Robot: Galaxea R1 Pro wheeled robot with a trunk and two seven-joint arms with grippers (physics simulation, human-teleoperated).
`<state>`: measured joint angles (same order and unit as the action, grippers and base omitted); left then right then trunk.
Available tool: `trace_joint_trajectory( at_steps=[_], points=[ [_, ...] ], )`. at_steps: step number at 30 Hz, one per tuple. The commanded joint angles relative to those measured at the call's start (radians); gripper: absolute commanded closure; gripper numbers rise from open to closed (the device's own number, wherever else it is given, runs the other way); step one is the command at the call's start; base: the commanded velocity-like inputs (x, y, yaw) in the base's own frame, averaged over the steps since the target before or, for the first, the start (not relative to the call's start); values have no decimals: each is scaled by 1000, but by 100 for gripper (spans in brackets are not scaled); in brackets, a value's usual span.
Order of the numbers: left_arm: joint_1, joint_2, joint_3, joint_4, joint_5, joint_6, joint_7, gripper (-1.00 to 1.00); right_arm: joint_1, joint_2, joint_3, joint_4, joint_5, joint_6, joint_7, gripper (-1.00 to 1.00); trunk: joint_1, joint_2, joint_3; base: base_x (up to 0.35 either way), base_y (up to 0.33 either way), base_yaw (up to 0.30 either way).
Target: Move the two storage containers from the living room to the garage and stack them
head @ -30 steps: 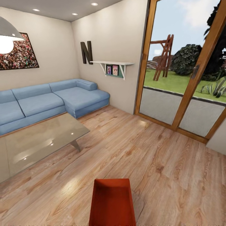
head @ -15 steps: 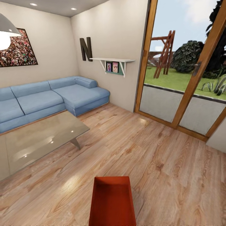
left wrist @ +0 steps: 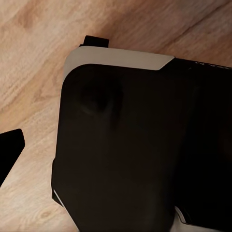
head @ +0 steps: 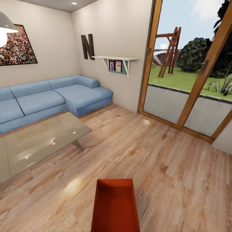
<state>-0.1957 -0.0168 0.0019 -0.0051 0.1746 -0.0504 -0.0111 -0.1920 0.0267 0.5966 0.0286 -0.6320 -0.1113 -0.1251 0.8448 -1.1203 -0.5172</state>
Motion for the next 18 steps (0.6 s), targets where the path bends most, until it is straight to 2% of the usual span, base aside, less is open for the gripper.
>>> trace_joint_trajectory(
  at_steps=[1, 18],
  points=[
    [-1, 0, 0, 1, 8, -3, -1, -100, -1, 1, 8, 3, -8, -5, -1, -100, 0, -1, -2, 0, 0, 0],
    [-1, 0, 0, 0, 6, -4, -1, -100, -1, 1, 8, 4, -9, -2, -1, -100, 0, -1, -29, 0, 0, 0]
  ],
)
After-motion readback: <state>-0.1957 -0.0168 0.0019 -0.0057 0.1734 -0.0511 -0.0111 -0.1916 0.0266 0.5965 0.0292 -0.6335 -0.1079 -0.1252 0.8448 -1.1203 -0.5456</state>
